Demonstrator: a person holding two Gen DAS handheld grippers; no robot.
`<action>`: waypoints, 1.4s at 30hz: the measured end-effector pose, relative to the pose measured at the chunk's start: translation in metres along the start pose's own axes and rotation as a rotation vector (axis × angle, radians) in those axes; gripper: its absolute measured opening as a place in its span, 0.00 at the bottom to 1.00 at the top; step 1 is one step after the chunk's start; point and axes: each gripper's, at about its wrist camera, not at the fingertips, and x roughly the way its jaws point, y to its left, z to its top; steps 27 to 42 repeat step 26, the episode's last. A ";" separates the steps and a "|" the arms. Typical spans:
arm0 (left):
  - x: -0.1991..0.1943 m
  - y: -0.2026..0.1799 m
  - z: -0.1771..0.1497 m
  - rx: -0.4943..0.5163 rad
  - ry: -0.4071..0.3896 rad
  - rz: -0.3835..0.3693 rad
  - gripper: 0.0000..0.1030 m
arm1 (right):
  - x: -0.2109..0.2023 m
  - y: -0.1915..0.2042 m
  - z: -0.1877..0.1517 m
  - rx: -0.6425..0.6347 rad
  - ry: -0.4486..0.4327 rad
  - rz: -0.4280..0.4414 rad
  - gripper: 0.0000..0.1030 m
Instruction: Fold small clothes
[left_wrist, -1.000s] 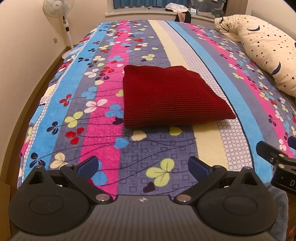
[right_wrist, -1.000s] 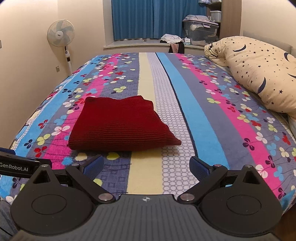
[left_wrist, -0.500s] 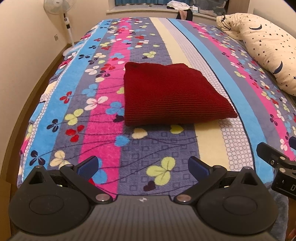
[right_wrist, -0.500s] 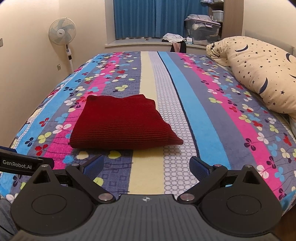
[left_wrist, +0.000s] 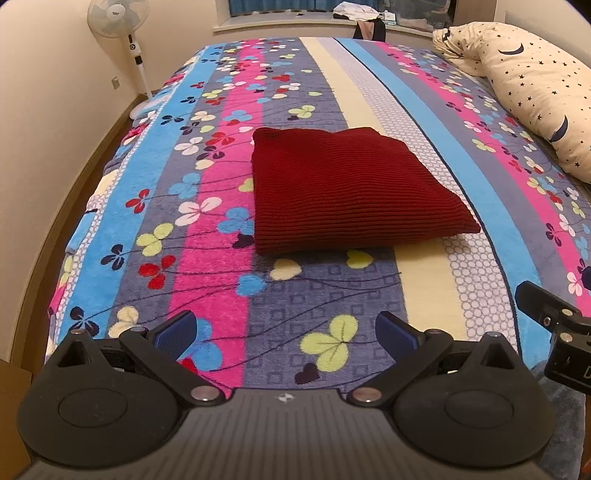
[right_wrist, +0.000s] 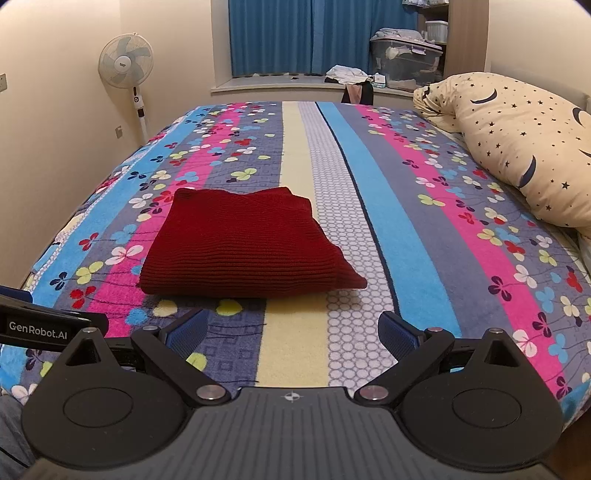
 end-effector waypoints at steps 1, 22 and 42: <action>0.000 0.000 0.000 0.000 -0.001 0.002 1.00 | 0.000 0.000 0.000 -0.001 0.000 0.001 0.96; -0.006 -0.002 0.001 -0.007 -0.024 0.014 1.00 | 0.001 -0.003 0.003 0.007 -0.004 0.003 0.96; -0.009 -0.001 0.001 -0.010 -0.037 0.012 1.00 | 0.001 -0.003 0.002 0.012 -0.004 0.010 0.96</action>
